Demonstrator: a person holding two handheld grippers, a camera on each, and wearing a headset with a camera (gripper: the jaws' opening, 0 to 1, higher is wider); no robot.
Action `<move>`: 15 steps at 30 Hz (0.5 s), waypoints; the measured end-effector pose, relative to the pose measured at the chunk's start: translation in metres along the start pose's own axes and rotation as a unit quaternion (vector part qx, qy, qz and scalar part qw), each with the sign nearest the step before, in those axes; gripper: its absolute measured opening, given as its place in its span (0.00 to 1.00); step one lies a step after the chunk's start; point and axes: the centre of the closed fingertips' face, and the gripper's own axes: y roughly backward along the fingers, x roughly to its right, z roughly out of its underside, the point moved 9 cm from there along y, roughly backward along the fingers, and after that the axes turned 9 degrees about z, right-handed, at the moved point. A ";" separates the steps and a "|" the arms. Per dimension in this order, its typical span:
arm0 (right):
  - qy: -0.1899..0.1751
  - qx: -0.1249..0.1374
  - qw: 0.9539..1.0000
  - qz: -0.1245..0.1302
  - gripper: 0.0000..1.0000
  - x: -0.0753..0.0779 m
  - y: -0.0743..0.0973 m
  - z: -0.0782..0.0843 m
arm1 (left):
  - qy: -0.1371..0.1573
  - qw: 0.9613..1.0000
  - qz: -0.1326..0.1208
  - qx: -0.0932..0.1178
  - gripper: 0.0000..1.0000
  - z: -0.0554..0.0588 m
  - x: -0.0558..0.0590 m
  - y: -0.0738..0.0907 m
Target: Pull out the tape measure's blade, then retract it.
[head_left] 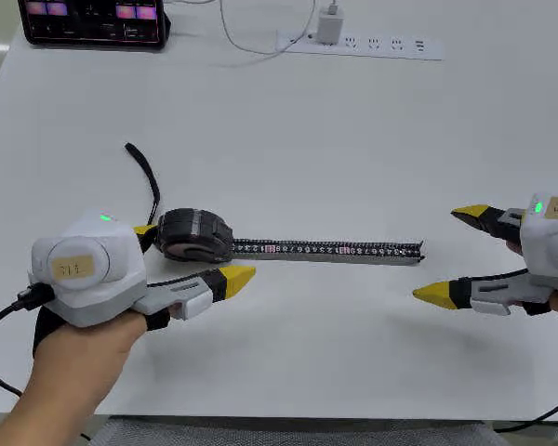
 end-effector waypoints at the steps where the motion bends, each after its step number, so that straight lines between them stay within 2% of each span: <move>1: 0.007 -0.005 1.000 -0.001 0.72 0.001 -0.001 0.000 | 0.000 1.000 -0.006 -0.001 0.86 0.000 0.000 -0.001; 6: 0.038 -0.028 0.999 -0.019 0.68 0.002 -0.006 -0.001 | 0.003 1.000 -0.021 0.000 0.86 0.000 0.001 -0.004; 15: 0.069 -0.050 0.995 -0.047 0.66 0.005 -0.015 -0.003 | 0.011 0.999 -0.045 -0.003 0.84 0.001 -0.001 -0.010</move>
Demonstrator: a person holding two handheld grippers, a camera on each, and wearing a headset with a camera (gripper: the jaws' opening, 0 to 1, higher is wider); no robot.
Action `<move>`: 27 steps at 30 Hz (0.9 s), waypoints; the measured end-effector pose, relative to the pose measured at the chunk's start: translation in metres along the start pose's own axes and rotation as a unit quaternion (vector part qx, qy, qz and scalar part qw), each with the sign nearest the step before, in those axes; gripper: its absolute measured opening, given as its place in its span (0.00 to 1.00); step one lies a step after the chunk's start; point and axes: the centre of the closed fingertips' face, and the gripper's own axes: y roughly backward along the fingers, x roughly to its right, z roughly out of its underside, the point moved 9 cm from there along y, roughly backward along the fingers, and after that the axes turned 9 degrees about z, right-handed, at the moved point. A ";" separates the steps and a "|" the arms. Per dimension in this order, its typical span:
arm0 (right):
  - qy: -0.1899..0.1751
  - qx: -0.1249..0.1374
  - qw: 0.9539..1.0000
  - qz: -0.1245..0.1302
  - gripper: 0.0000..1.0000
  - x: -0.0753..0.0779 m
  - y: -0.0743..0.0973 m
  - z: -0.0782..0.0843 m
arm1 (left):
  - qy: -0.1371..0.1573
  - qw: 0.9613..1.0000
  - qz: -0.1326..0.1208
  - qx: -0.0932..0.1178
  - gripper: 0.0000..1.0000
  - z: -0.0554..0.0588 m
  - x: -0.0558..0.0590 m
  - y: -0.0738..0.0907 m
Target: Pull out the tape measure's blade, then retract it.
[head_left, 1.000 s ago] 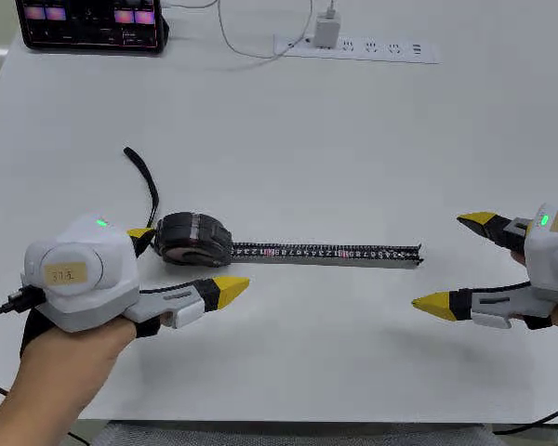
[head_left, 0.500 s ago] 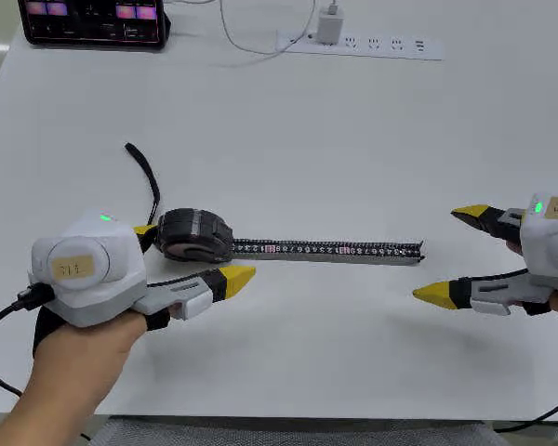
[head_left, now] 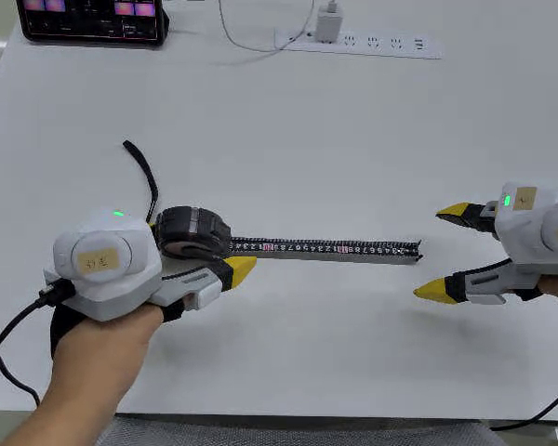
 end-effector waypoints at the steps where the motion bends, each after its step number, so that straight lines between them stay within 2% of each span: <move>1: 0.005 -0.002 1.000 -0.001 0.65 0.001 -0.001 0.000 | 0.002 1.000 -0.003 0.001 0.83 0.000 -0.001 0.000; 12: 0.033 -0.021 0.999 -0.020 0.63 0.007 -0.011 -0.004 | 0.014 0.999 -0.032 0.003 0.77 0.000 -0.004 -0.006; 20: 0.042 -0.029 0.998 -0.034 0.53 0.010 -0.015 -0.005 | 0.024 0.998 -0.057 0.006 0.73 0.001 -0.005 -0.009; 27: 0.054 -0.035 0.997 -0.049 0.45 0.010 -0.018 -0.006 | 0.036 0.997 -0.067 0.007 0.71 0.002 -0.008 -0.013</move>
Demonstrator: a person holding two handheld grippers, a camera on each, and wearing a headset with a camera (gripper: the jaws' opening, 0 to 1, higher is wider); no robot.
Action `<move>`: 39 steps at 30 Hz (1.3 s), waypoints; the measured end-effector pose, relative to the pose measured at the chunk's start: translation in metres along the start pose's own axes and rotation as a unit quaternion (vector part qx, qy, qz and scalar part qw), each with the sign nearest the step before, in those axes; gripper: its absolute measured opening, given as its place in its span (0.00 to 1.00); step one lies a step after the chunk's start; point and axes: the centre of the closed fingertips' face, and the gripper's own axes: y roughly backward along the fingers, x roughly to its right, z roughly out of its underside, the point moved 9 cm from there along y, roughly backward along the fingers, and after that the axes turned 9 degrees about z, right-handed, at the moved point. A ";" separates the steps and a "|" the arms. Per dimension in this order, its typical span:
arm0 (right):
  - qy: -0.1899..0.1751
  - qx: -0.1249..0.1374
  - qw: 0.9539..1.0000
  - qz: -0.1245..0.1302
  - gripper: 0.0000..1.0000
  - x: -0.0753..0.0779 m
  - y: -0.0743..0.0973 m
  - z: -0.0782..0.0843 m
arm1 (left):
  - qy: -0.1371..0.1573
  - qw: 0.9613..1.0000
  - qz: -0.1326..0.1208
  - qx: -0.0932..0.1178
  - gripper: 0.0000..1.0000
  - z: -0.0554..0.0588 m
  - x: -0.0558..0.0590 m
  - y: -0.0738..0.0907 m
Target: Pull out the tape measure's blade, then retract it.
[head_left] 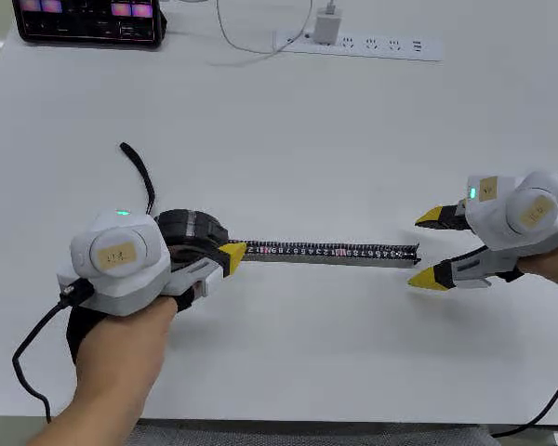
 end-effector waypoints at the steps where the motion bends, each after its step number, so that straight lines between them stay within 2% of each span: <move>1: 0.003 -0.001 1.000 -0.001 0.42 0.000 0.000 0.000 | 0.001 1.000 -0.001 0.000 0.71 0.000 0.000 -0.001; 13: 0.029 -0.011 0.999 -0.012 0.27 0.004 -0.005 -0.001 | 0.013 1.000 -0.020 -0.001 0.67 0.001 -0.002 -0.003; 30: 0.038 -0.019 0.999 -0.026 0.22 0.003 -0.009 -0.002 | 0.041 0.999 -0.023 0.009 0.63 0.001 -0.004 -0.003; 39: 0.042 -0.024 0.998 -0.033 0.17 0.003 -0.011 -0.001 | 0.038 0.999 -0.019 0.009 0.63 0.002 -0.005 -0.003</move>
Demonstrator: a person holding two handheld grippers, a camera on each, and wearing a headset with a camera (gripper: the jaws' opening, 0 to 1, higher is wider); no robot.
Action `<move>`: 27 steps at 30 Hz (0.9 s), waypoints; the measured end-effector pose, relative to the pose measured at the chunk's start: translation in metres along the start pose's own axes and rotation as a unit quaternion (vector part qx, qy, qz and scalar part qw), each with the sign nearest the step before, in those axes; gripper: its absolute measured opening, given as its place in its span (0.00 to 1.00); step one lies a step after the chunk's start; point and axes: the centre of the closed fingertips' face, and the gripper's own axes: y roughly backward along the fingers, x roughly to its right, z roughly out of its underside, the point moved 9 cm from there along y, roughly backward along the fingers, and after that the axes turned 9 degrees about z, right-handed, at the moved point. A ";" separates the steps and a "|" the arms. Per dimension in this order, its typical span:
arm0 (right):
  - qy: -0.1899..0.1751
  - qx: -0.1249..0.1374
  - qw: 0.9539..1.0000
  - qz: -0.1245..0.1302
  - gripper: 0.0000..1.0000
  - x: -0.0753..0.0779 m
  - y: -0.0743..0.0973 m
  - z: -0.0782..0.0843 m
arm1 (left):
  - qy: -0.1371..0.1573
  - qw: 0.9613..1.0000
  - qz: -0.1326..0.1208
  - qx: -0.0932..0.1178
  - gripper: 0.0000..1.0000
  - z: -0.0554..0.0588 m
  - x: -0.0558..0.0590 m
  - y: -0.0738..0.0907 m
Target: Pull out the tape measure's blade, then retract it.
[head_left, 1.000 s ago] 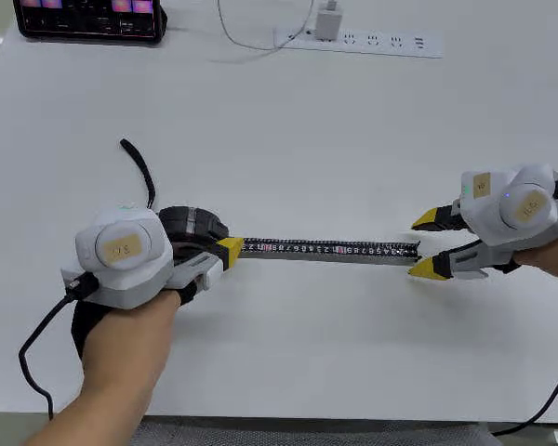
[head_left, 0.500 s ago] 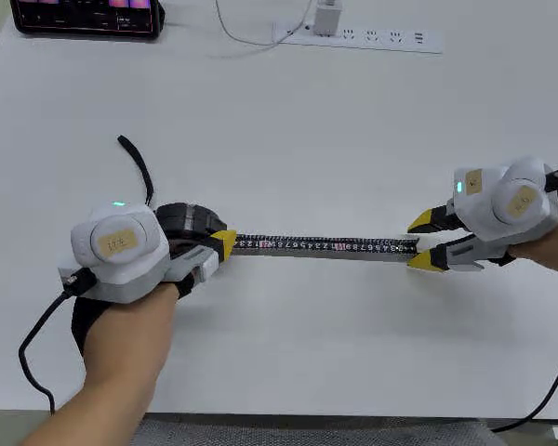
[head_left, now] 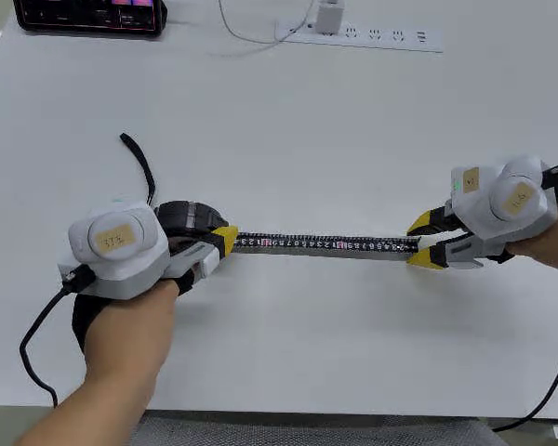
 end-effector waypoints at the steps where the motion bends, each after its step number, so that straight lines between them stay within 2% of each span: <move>1: 0.001 -0.001 1.000 -0.001 0.17 0.000 0.000 0.000 | 0.000 1.000 0.000 0.000 0.63 0.000 0.000 0.000; 27: 0.006 -0.009 1.000 -0.003 0.11 0.001 -0.004 0.002 | 0.009 1.000 -0.003 -0.004 0.63 -0.001 -0.001 -0.002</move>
